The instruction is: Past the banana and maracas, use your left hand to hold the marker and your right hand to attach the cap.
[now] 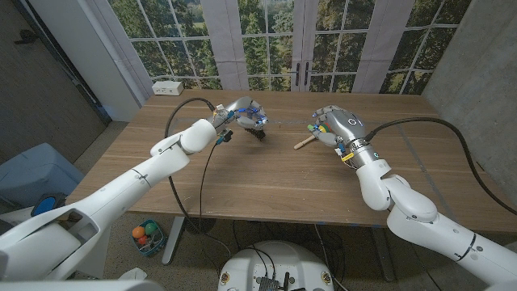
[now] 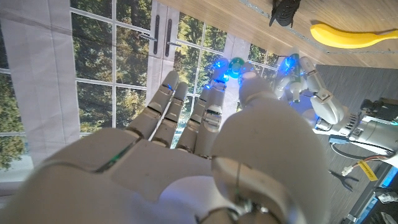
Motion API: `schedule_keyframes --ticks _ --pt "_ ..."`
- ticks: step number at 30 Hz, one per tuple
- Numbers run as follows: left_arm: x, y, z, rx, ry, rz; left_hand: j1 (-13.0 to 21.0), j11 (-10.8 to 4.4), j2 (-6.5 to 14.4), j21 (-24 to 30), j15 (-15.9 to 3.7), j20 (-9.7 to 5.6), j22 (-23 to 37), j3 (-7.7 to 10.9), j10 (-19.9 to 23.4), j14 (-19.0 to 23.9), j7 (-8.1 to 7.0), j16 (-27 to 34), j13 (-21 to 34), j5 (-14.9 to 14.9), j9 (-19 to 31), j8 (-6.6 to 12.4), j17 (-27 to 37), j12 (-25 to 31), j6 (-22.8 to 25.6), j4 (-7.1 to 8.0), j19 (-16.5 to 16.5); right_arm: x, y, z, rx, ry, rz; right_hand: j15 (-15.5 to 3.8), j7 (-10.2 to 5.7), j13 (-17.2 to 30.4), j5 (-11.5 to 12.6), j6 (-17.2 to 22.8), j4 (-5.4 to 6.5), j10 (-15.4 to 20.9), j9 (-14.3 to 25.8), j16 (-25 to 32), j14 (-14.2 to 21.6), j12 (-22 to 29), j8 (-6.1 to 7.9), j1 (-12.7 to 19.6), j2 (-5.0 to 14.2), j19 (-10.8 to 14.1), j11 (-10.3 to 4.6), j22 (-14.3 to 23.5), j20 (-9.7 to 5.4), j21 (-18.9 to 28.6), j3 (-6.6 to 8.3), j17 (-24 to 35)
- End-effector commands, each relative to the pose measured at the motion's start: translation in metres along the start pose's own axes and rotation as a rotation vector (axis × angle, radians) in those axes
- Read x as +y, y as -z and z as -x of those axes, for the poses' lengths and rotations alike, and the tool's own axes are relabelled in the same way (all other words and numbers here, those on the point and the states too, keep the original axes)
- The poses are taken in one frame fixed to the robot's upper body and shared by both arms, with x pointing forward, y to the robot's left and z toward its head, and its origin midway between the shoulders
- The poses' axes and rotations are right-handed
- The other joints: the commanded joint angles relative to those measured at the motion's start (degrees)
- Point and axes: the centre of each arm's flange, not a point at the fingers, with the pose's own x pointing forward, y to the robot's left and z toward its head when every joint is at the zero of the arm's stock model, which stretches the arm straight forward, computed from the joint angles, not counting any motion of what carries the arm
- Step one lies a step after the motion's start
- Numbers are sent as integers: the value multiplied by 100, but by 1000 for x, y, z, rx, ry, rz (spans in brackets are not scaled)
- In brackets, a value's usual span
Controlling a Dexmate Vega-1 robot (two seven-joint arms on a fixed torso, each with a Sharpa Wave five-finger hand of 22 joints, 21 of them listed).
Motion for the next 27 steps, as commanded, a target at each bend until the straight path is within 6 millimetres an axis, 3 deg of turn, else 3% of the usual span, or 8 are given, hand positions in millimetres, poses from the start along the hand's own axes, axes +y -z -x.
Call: schedule_keyframes --ticks 1,27 --pt "-3 0 -5 -29 -8 0 10 -242 52 20 -1425 -670 3 190 319 1472 12 29 503 6 8 26 837 10 17 160 -24 -6 -16 -16 -64 -31 19 -1041 -81 24 37 131 27 20 10 -22 24 21 38 109 80 -8 -21 7 -115 40 -1 -3" --pt "-9 -3 -15 -81 1 -35 16 -242 50 20 -1425 -673 1 189 353 1501 -5 -23 538 -5 0 24 878 -36 43 157 -28 -17 -40 -41 -163 -80 44 -1049 -71 56 35 141 34 42 -4 -40 46 16 33 109 88 -13 -29 5 -115 57 -10 12"
